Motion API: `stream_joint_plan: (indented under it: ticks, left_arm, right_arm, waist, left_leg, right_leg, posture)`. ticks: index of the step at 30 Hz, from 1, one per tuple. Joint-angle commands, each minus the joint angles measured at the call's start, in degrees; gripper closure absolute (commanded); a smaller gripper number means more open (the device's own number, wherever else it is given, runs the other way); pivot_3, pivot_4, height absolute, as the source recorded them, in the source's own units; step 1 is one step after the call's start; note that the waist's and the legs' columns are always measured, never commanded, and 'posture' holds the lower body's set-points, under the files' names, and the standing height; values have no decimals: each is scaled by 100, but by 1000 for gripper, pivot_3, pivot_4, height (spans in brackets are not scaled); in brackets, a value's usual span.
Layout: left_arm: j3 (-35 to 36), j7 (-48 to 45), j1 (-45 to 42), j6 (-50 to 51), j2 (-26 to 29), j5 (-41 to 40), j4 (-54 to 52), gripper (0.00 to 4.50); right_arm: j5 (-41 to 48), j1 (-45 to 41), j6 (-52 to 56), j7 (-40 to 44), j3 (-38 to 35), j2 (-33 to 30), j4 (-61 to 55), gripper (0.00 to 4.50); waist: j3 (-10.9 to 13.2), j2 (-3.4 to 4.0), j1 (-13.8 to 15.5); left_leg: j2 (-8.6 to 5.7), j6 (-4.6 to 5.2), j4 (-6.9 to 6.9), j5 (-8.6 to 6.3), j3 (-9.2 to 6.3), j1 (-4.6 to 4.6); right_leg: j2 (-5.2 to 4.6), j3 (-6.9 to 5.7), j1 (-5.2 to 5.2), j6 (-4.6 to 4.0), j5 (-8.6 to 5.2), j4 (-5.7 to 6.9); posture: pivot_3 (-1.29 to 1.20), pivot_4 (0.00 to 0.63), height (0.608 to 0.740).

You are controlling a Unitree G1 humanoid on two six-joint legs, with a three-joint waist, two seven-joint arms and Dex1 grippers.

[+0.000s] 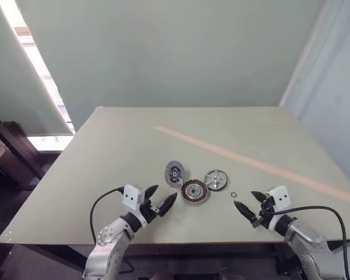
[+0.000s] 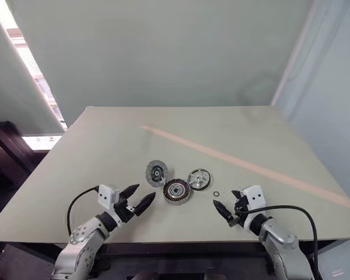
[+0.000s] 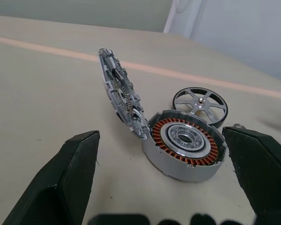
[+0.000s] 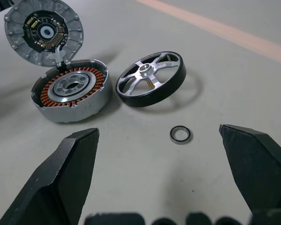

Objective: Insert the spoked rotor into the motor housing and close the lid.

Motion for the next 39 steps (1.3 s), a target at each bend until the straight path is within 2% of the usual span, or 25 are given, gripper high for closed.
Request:
stream_joint_plan:
  ticks: [1, 10, 21, 28, 31, 39]
  left_arm:
    - [61, 7, -64, -67, 21, -69, -316, 10]
    - [52, -71, -40, -138, -41, -127, -336, 10]
    - [252, -353, 198, -79, 164, -376, -378, 10]
    - [64, -542, 59, -158, 192, -215, -229, 10]
    - [-82, -768, 68, -77, 300, -208, -234, 10]
    - [-257, -981, 7, -251, 338, -79, -99, 10]
  right_arm:
    - [25, -200, -142, 52, -25, 5, -11, 0]
    - [81, -433, -257, 15, -146, 53, 167, 0]
    - [-402, -694, -318, -529, 333, 516, 57, 0]
    - [-493, -709, -78, -922, 246, 558, 210, 0]
    - [-523, -713, 382, -1095, 272, 531, 139, 0]
    - [-690, -963, 780, -1046, 395, 352, 425, 0]
  waist:
    - [0, 0, -2]
    - [-1, 0, -2]
    - [-1, 1, -2]
    - [-1, 1, -3]
    - [-1, 2, -6]
    - [-2, 2, -16]
  left_leg:
    - [0, 0, 0, 0, 1, 0]
    - [0, 0, -3, 0, 1, -2]
    - [1, 0, -5, 0, 1, 0]
    - [-2, 0, -2, 0, 0, -1]
    - [0, 0, -3, 0, -1, 0]
    - [0, 0, -3, 0, 1, 0]
  right_leg:
    - [0, 0, 0, 0, 0, 0]
    - [1, 0, -1, 0, 0, 0]
    - [1, 0, -3, 0, 0, 2]
    - [0, 2, -1, 0, 0, 2]
    - [2, 2, -1, -1, 1, 3]
    - [2, 3, -1, -1, 1, 3]
  posture:
    - [0, 0, 740]
    - [0, 0, 740]
    - [0, 0, 740]
    - [0, 0, 740]
    - [0, 0, 740]
    - [0, 0, 740]
